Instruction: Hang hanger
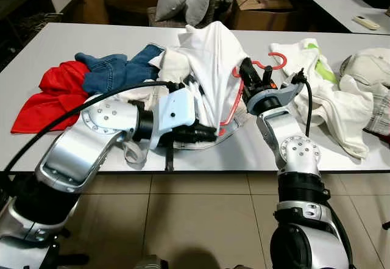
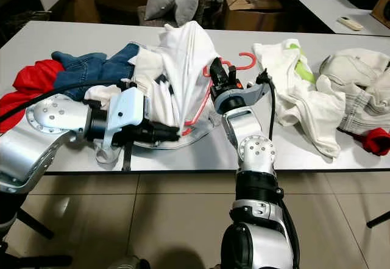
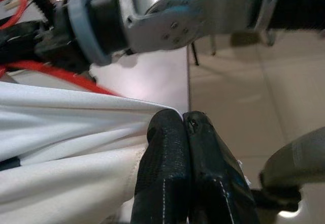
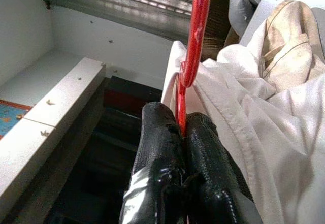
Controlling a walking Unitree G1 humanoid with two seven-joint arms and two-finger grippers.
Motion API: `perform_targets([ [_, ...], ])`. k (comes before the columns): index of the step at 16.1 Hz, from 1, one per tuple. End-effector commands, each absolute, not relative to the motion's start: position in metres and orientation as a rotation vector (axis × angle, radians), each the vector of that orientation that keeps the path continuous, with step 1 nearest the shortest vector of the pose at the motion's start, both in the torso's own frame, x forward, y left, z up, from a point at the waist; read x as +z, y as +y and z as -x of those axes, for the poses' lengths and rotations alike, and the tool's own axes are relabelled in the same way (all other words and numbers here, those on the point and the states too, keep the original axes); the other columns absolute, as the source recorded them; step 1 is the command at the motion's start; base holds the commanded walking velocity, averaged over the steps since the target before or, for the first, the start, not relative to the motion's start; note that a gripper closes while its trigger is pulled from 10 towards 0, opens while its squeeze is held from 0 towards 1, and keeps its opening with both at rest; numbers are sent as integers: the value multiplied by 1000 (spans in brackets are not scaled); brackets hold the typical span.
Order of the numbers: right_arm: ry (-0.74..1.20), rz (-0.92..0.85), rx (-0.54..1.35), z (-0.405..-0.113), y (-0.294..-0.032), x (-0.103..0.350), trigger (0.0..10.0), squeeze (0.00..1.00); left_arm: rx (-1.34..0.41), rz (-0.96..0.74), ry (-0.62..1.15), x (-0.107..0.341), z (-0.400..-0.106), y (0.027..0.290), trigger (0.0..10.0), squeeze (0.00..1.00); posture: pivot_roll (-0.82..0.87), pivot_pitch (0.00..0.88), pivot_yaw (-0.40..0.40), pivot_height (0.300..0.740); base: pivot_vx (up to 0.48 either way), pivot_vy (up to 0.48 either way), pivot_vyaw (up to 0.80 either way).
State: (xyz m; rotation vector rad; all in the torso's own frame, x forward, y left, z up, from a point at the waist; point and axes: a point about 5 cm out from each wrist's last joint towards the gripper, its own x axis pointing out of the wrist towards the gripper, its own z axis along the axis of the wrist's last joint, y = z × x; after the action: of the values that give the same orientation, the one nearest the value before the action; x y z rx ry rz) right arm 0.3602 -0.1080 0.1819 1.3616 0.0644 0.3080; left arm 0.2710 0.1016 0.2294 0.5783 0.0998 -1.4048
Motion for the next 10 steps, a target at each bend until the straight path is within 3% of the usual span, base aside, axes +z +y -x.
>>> perform_targets([
  [1, 7, -1342, 345, -365, -102, 198, 10000, 0, -1490, -533, 66, 234, -261, 93, 0, 0, -1, 0, -18, 740, 0, 0, 0],
  [6, -6, -1250, 346, -368, -97, 199, 10000, 0, -1422, -321, -27, 254, -271, 81, 0, 0, -6, 0, -17, 740, 0, 0, 0],
  [10, -44, -1249, 298, -369, -105, 198, 10000, 0, -1525, -117, -66, 275, -262, 73, 0, 0, -13, 0, -9, 740, 0, 0, 0],
])
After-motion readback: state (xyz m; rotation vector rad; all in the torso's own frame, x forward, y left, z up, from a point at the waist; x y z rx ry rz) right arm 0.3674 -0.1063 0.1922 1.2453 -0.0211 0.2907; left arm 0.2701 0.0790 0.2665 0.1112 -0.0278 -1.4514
